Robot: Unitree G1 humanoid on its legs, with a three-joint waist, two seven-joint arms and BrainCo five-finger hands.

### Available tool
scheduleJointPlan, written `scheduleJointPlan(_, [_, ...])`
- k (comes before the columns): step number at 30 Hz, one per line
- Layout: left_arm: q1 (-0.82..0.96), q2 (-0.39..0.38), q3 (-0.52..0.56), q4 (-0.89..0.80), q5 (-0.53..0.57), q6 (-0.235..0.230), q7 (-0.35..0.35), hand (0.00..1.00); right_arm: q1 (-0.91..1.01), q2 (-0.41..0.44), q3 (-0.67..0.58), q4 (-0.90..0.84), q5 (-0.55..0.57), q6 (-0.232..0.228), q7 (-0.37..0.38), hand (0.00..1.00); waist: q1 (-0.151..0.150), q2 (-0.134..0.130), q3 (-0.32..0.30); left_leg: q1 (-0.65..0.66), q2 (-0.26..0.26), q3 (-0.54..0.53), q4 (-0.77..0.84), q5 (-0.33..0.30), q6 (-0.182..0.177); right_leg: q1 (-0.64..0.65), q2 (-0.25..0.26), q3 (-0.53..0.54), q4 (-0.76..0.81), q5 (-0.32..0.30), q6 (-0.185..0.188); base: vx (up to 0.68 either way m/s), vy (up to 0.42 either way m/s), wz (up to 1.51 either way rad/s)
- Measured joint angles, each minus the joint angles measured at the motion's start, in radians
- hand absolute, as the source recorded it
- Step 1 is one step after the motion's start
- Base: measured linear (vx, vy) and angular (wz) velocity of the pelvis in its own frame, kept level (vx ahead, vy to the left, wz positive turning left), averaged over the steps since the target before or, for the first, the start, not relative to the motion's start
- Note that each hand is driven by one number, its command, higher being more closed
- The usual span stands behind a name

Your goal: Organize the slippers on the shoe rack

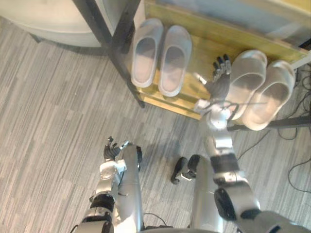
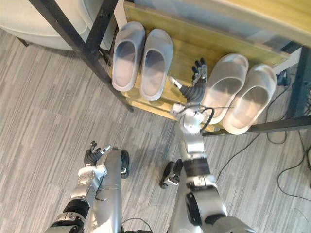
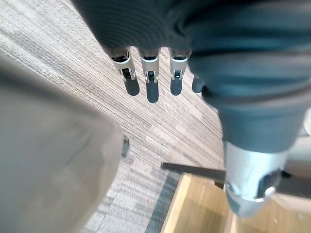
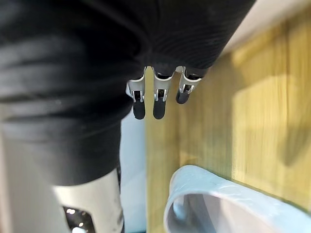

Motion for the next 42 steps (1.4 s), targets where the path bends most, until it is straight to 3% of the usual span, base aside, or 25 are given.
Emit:
scheduleJointPlan(6, [0.052,-0.033,-0.097,0.031,0.033,0.005,-0.026,0.00,0.223,0.007,0.072,-0.096,-0.141,0.008,0.073,0.00,-0.023,-0.012,-0.008,0.230,0.000,0.075,-0.200,0.044,0.017,0.210,0.012,-0.010,-0.216,0.079,0.006,0.10,0.082,-0.06])
scheduleJointPlan(11, [0.131,-0.040,-0.203,0.109,0.065,0.007,-0.052,0.00,0.442,-0.006,0.100,-0.098,-0.222,0.008,0.139,0.00,-0.038,-0.045,-0.092,0.477,-0.036,0.153,-0.487,0.129,0.030,0.431,0.030,-0.018,-0.502,0.182,0.038,0.17,0.086,-0.07])
scheduleJointPlan(14, [0.156,-0.020,-0.222,0.156,0.086,0.010,-0.060,0.00,0.499,-0.033,0.082,0.021,-0.259,0.009,0.176,0.00,-0.065,-0.054,-0.129,0.602,-0.068,0.176,-0.653,0.193,0.031,0.541,0.042,-0.024,-0.661,0.251,0.048,0.16,0.052,-0.03])
scheduleJointPlan(18, [0.188,0.007,-0.223,0.183,0.118,0.025,-0.078,0.00,0.582,-0.034,0.000,0.206,-0.259,0.027,0.205,0.00,-0.078,-0.034,-0.181,0.770,-0.103,0.220,-0.874,0.280,0.034,0.682,0.064,-0.012,-0.860,0.340,0.063,0.09,0.034,-0.18])
scheduleJointPlan(26, [0.217,0.029,-0.232,0.208,0.161,0.026,-0.100,0.00,0.668,-0.032,-0.047,0.498,-0.250,0.033,0.254,0.00,-0.084,-0.008,-0.249,0.920,-0.117,0.246,-1.029,0.346,0.031,0.828,0.102,0.009,-1.049,0.437,0.068,0.00,0.015,-0.12])
scheduleJointPlan(32, [0.240,0.029,-0.275,0.227,0.175,0.026,-0.118,0.00,0.646,-0.032,-0.142,0.678,-0.127,0.028,0.264,0.00,-0.092,-0.005,-0.276,0.987,-0.131,0.236,-1.126,0.404,0.040,0.867,0.117,0.018,-1.112,0.481,0.062,-0.12,0.012,-0.01])
scheduleJointPlan(36, [0.245,0.035,-0.396,0.198,0.188,0.026,-0.123,0.00,0.669,-0.037,-0.164,0.729,-0.095,0.038,0.268,0.00,-0.094,-0.004,-0.283,1.009,-0.137,0.231,-1.170,0.427,0.039,0.880,0.118,0.018,-1.133,0.497,0.066,-0.11,0.024,0.01])
scheduleJointPlan(42, [0.242,0.043,-0.625,-0.090,0.183,0.020,-0.152,0.00,0.711,-0.037,-0.181,0.755,-0.085,0.042,0.276,0.00,-0.113,-0.002,-0.290,1.021,-0.154,0.208,-1.204,0.427,0.038,0.896,0.116,0.046,-1.155,0.505,0.070,-0.06,0.017,0.03])
